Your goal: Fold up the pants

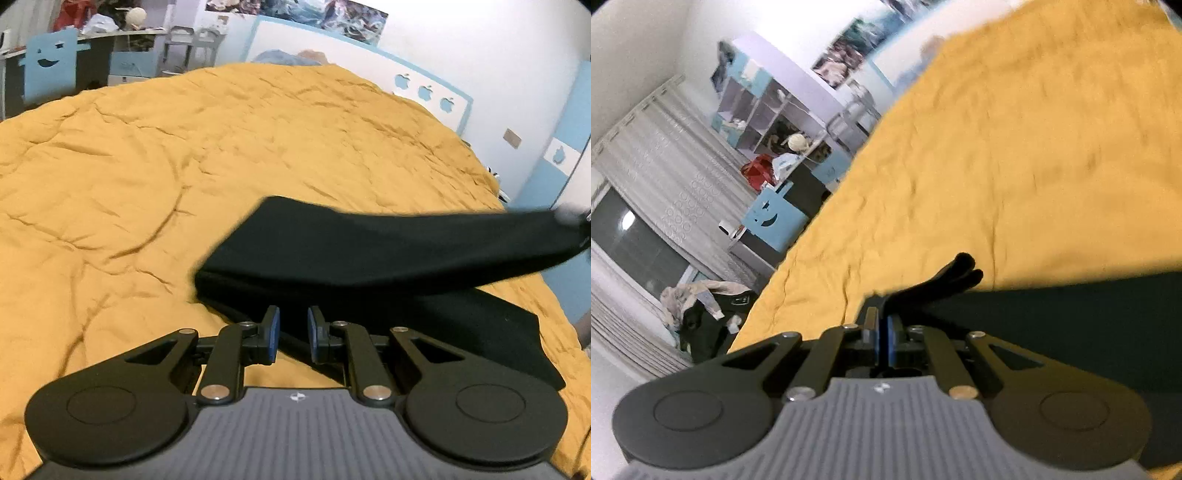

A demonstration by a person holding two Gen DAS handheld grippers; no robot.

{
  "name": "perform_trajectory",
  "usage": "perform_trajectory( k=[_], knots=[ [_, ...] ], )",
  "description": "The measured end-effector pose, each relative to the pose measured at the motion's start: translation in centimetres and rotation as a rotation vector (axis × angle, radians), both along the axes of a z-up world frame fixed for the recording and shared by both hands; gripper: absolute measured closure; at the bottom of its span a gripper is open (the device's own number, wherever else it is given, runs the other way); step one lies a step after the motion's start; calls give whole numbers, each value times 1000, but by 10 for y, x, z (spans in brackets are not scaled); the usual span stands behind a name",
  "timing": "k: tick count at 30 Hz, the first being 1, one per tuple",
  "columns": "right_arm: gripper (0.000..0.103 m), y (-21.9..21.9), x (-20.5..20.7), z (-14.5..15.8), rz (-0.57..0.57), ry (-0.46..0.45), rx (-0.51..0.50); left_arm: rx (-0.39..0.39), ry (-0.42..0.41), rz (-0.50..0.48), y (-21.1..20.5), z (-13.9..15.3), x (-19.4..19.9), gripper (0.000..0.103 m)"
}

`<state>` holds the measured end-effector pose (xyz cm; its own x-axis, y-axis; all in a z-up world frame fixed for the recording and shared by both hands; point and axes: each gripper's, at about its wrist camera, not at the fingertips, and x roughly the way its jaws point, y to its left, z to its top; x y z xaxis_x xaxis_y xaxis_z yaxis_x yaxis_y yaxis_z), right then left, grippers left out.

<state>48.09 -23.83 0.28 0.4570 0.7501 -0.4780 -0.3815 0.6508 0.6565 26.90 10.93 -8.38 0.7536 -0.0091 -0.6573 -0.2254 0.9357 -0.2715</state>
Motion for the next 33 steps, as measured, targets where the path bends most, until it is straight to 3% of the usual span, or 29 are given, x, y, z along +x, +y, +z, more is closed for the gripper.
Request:
perform_trajectory(
  k=[4,7,9,14,17,21,25,26,28,30,33],
  knots=[
    [103,-38,16,46,-36,-56,-67,7,-4,-3,-2,-2,3,86],
    [103,-76,27,49,-92,-42,-136,26,7,-21,-10,-6,6,86],
    [103,-104,35,34,-135,14,-168,34,15,-30,-13,-9,10,86],
    [103,-156,48,-45,-247,207,-259,57,37,-57,-19,-15,21,86],
    [103,-170,51,-81,-280,262,-264,73,53,-69,-23,-19,26,86],
    [103,-169,52,-77,-262,224,-276,82,64,-65,-25,-21,31,86],
    [103,-157,33,-38,-179,11,-200,81,75,-54,-27,-24,33,86],
    [103,-157,30,-36,-175,-13,-231,82,80,-52,-27,-26,34,86],
    [103,-154,33,-59,-179,27,-375,82,85,-55,-28,-27,34,86],
    [103,-159,39,-100,-201,136,-481,84,93,-56,-29,-29,36,86],
    [103,-169,38,-137,-236,209,-479,87,97,-59,-30,-28,36,86]
  ],
)
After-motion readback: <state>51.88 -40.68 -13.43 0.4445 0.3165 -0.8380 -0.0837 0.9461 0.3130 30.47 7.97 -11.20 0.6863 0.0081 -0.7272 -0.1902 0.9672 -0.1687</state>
